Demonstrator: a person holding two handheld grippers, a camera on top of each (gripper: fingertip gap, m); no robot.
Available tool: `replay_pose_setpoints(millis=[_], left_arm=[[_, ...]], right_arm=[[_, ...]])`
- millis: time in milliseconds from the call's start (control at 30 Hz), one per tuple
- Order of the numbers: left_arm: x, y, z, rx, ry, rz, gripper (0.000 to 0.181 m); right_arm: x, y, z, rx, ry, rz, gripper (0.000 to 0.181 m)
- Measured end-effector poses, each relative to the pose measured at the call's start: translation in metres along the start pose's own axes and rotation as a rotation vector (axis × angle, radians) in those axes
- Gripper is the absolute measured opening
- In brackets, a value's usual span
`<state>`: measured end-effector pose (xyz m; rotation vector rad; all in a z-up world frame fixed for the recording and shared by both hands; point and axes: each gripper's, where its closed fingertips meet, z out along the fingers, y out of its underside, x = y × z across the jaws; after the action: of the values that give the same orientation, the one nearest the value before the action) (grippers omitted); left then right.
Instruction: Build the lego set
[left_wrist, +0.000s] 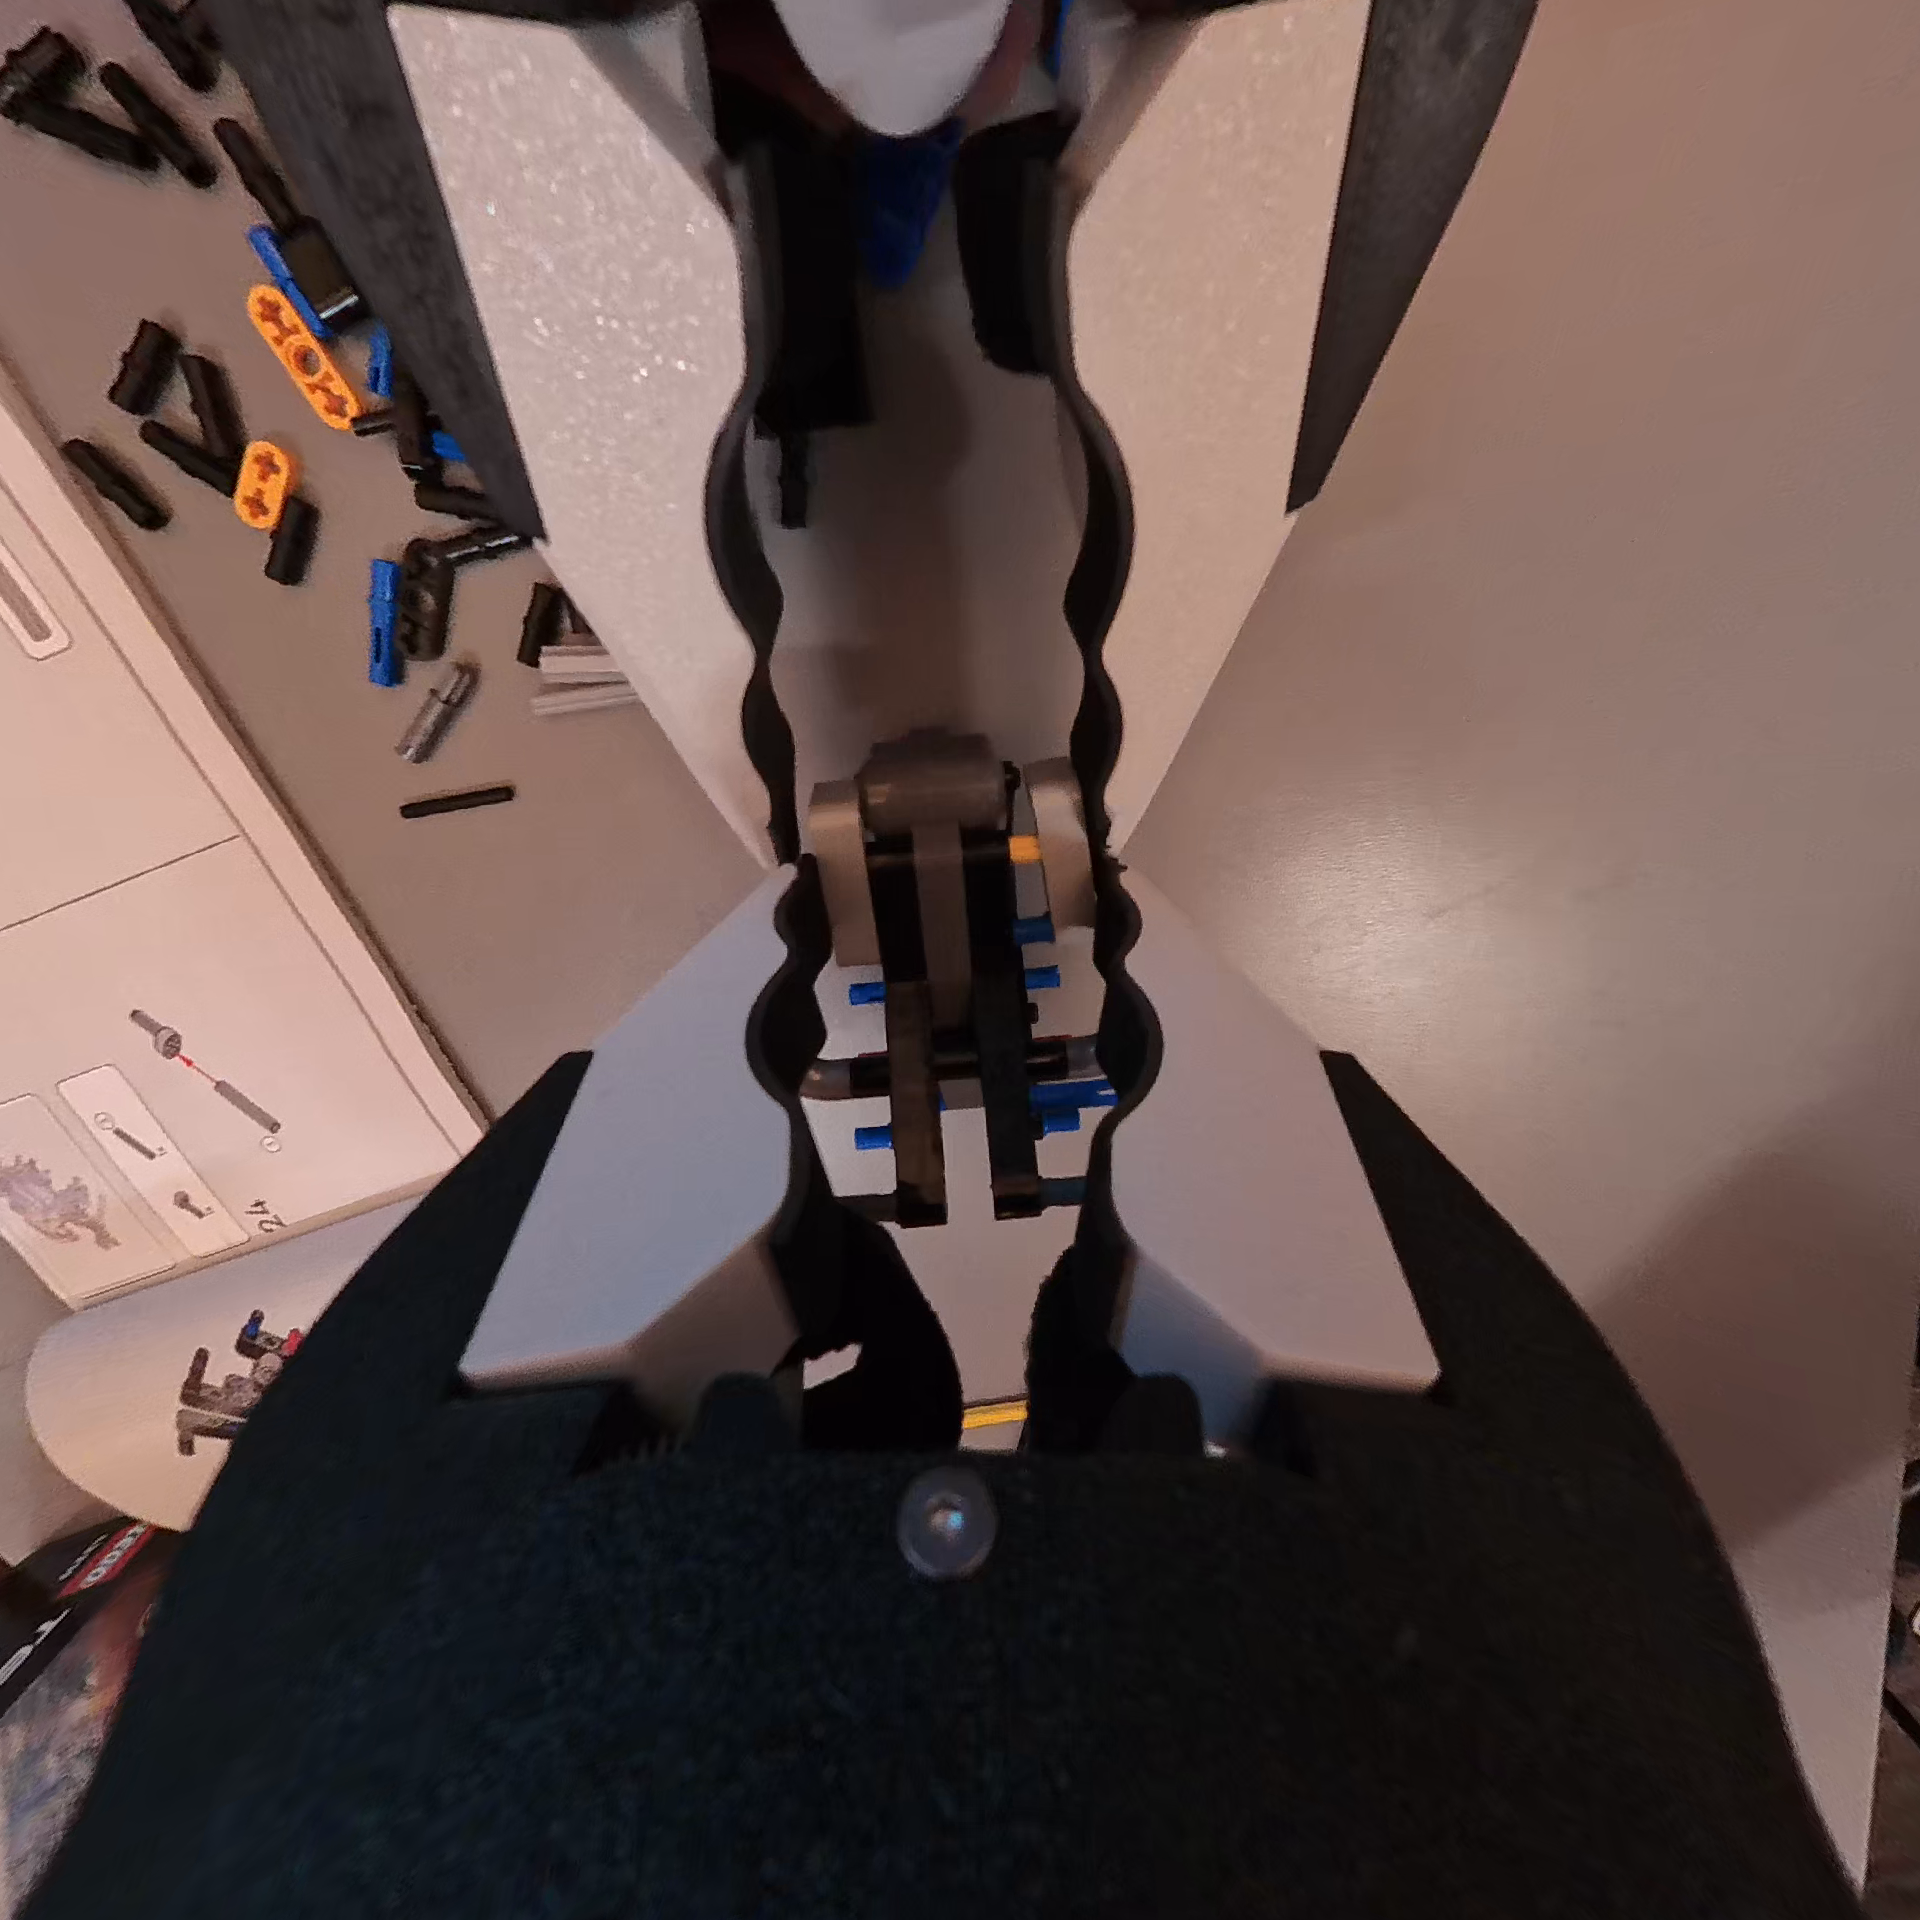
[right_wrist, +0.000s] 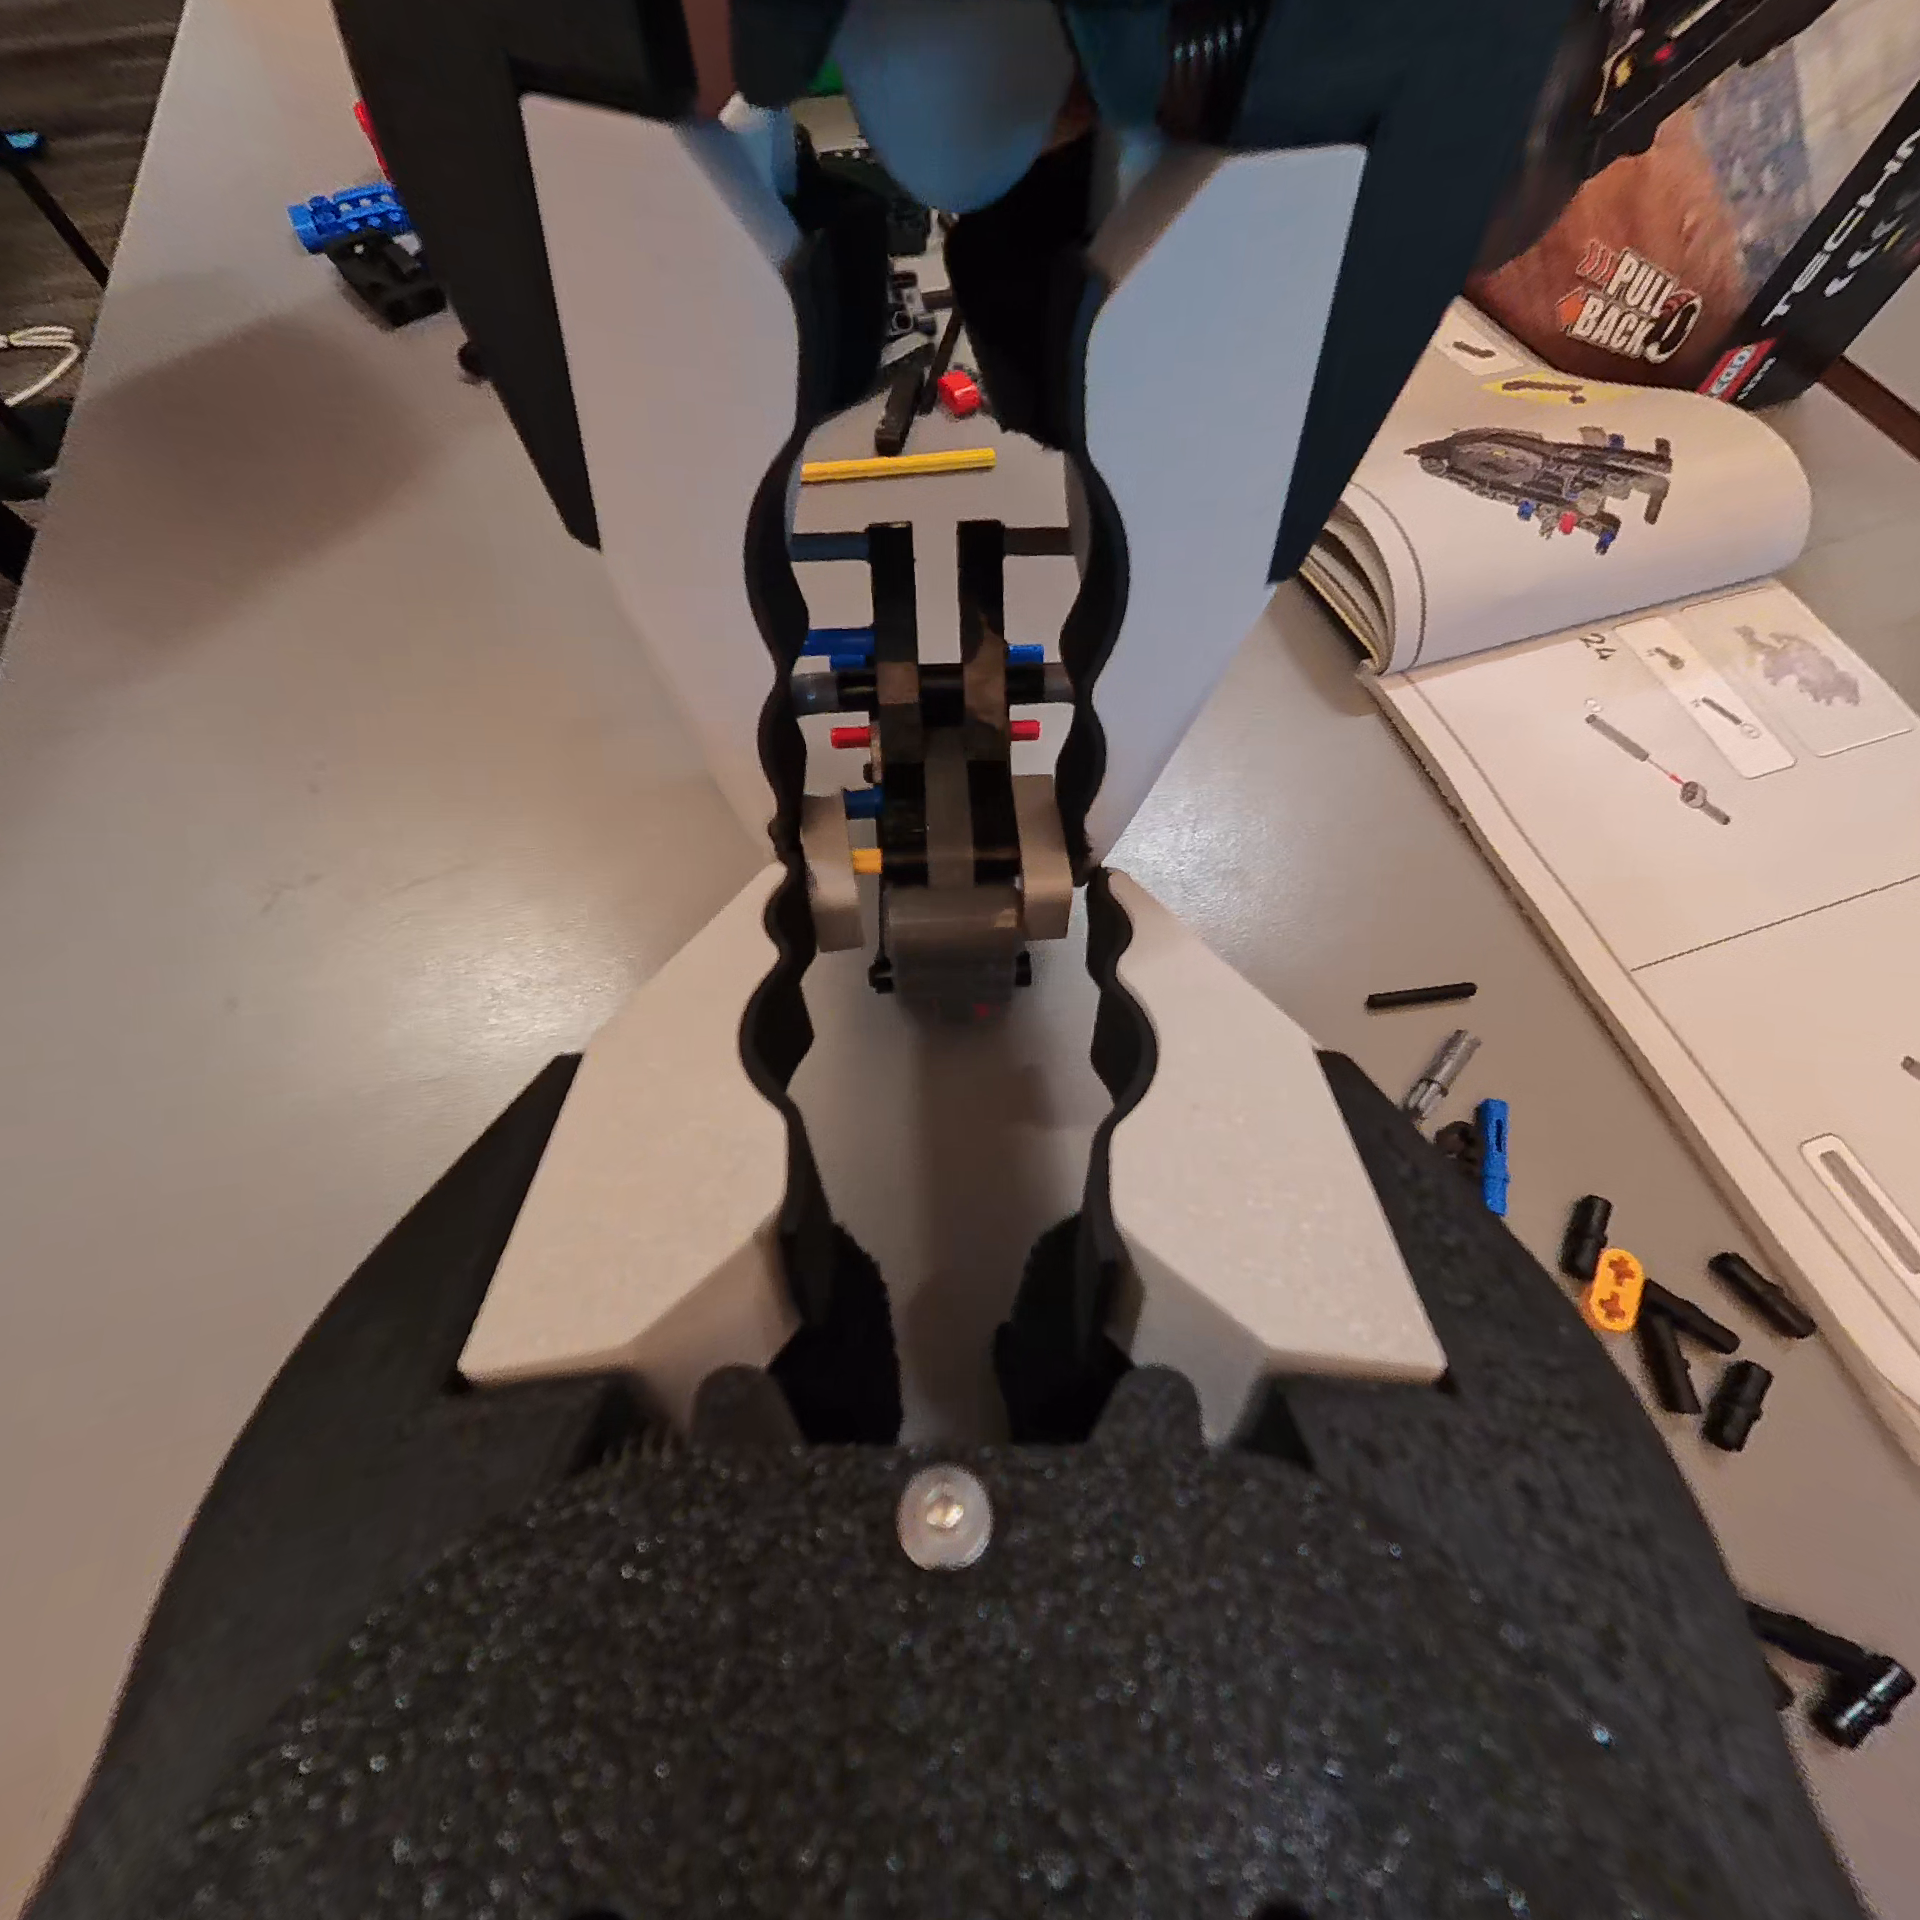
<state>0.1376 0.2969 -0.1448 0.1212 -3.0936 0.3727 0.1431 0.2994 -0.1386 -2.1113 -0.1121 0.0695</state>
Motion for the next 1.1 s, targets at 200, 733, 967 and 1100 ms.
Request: replay_pose_setpoints(millis=[200, 733, 967, 1100], left_arm=[[-0.003, 0.001, 0.000, -0.009, -0.017, -0.003, 0.049], [-0.006, -0.011, -0.039, 0.376, 0.124, -0.170, 0.061], [-0.008, 0.031, -0.036, 0.447, -0.015, -0.225, 0.091], [-0.010, 0.033, -0.012, 0.486, -0.074, -0.252, 0.097]], right_arm=[[0.003, 0.001, 0.000, -0.024, 0.054, -0.051, 0.048], [0.006, 0.004, 0.001, -0.007, 0.031, 0.020, 0.047], [0.007, 0.004, 0.003, -0.012, 0.033, 0.033, 0.047], [0.008, 0.004, 0.004, -0.013, 0.038, 0.040, 0.048]])
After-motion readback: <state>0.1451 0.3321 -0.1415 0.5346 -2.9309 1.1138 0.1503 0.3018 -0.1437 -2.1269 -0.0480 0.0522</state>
